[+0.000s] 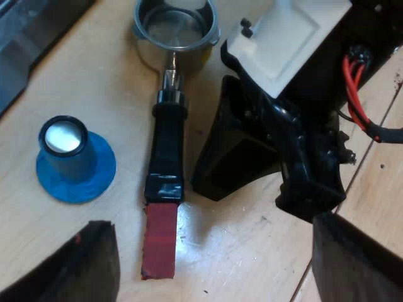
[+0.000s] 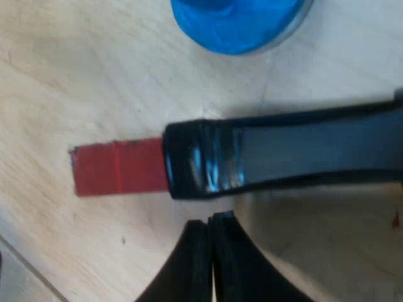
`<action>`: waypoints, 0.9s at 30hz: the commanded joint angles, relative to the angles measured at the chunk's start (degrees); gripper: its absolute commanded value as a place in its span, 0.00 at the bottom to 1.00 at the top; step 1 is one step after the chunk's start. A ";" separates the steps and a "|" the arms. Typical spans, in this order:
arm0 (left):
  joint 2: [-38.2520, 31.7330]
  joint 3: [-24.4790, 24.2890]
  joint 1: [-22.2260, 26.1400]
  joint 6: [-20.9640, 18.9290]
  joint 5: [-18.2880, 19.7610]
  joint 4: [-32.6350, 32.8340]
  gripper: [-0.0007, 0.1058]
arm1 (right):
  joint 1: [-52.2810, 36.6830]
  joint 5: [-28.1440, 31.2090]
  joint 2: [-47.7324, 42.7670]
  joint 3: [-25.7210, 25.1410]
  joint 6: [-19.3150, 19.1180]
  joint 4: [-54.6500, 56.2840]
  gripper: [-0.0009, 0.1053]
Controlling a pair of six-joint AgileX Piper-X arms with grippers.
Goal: Put the handle in the coffee machine
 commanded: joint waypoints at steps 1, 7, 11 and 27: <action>-0.01 -0.11 0.00 0.28 -0.55 0.06 0.63 | 0.11 -0.03 -1.94 -0.40 -0.79 4.72 0.01; -0.01 -0.11 0.00 0.51 -0.55 -0.07 0.63 | 0.11 4.07 -9.67 -0.40 -5.42 14.27 0.01; -0.19 -0.11 0.00 0.51 -0.55 -0.07 0.63 | 0.11 7.82 -16.17 -0.40 -7.54 20.25 0.01; -13.13 -3.41 0.00 -0.13 -0.55 3.17 0.63 | 0.11 24.43 -31.02 -10.04 -18.41 39.29 0.19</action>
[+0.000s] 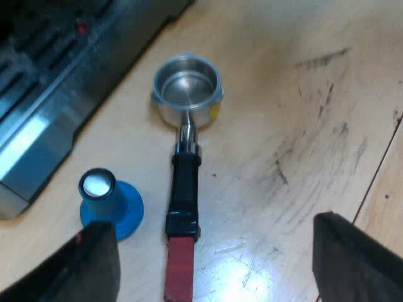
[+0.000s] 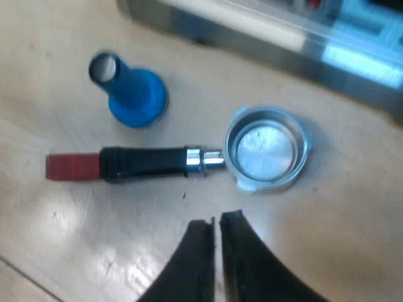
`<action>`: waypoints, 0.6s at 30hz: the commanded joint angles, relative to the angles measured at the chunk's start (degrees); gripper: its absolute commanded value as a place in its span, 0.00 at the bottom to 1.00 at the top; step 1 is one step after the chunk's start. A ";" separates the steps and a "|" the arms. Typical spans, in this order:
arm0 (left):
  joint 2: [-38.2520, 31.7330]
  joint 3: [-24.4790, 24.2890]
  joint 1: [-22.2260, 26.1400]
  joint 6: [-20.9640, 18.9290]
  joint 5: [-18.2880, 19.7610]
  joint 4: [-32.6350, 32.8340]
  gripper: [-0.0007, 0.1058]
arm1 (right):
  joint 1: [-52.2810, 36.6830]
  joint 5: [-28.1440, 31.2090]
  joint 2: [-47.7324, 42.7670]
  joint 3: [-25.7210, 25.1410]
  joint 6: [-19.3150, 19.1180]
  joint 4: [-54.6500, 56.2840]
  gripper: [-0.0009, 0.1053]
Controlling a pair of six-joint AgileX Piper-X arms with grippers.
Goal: Put the handle in the coffee machine
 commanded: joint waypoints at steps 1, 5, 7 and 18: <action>-2.38 -0.79 0.00 -0.41 -0.22 1.21 0.63 | 0.11 1.69 -1.02 -1.43 -1.60 0.71 0.19; -8.52 -1.13 0.00 -3.37 -0.40 3.21 0.63 | 0.11 3.71 -1.84 -3.43 -3.11 0.96 0.54; -11.19 -1.13 0.00 -4.38 -0.40 4.31 0.63 | 0.11 4.57 -1.82 -4.20 -4.51 0.96 0.71; -15.69 -1.13 0.00 -4.37 -0.40 4.58 0.63 | -0.21 3.98 0.35 -4.17 -4.70 0.86 0.73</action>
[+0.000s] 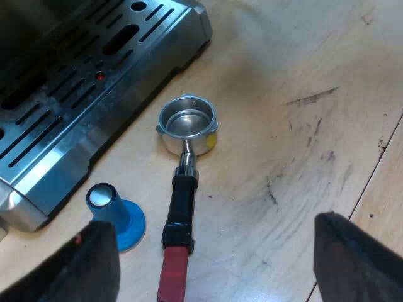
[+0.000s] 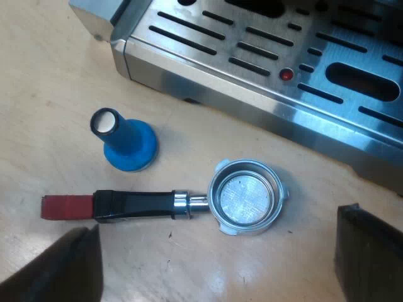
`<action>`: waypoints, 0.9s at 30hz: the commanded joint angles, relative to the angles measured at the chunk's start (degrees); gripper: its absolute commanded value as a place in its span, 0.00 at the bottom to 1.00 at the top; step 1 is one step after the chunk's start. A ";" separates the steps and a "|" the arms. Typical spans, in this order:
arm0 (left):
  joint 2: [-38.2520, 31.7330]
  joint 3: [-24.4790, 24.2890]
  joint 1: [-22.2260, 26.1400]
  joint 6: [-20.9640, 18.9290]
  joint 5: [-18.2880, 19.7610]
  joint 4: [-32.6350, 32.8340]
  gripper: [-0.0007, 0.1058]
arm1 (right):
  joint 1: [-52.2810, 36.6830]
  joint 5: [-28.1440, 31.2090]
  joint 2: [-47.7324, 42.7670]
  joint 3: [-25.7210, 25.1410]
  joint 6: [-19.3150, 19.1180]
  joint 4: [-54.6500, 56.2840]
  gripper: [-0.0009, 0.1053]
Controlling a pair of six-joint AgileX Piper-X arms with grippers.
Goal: Put the handle in the coffee machine
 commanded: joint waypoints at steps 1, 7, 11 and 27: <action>-0.15 -0.30 0.00 -0.66 -0.03 -0.59 0.63 | -0.71 -1.06 1.74 -0.58 -1.62 -0.32 0.73; -0.15 -0.30 0.00 -0.66 -0.03 -0.70 0.63 | -5.40 -7.80 6.62 -0.58 -2.98 -1.26 0.73; -0.15 -0.30 0.00 -0.66 -0.03 -0.70 0.63 | -8.96 -12.59 9.39 -0.58 -4.05 -4.01 0.73; -0.15 -0.30 0.00 -0.66 -0.03 -0.70 0.63 | -14.00 -18.60 20.09 -0.58 -8.40 -8.26 0.73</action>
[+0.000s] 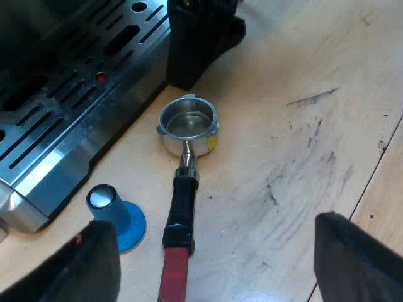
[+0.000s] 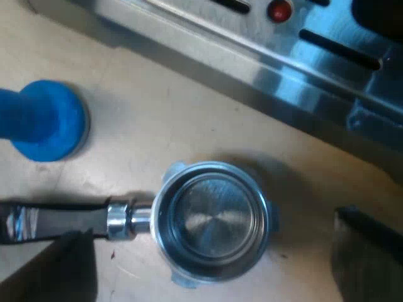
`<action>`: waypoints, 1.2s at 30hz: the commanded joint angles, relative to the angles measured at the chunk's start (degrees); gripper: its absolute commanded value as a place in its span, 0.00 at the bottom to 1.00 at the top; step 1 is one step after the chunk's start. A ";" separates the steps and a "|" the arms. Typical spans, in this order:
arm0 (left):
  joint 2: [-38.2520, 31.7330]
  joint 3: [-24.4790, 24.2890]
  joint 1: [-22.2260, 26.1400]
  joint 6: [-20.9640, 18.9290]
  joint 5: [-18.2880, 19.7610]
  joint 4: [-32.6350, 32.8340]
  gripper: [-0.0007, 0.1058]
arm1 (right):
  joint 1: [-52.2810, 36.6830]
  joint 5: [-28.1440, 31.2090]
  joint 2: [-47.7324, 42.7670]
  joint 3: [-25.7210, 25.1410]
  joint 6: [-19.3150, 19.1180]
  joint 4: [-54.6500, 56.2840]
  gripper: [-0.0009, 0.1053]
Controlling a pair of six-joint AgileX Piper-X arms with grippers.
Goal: Put the handle in the coffee machine
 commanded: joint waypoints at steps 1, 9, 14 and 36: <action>-0.15 -0.30 0.00 -0.66 -0.03 -0.60 0.63 | -0.23 -2.08 1.81 -0.54 -0.91 -1.16 0.73; -0.15 -0.30 0.00 -0.66 -0.16 -0.60 0.63 | -0.23 -2.54 7.35 -0.54 -2.23 -2.93 0.73; -0.15 -0.30 0.00 -0.66 -0.16 -0.60 0.63 | -0.23 -2.54 9.76 -0.54 -2.37 -3.89 0.73; -0.15 -0.30 0.00 -0.66 -0.16 -0.60 0.63 | -0.84 -4.61 13.89 -0.54 -2.39 -4.57 0.24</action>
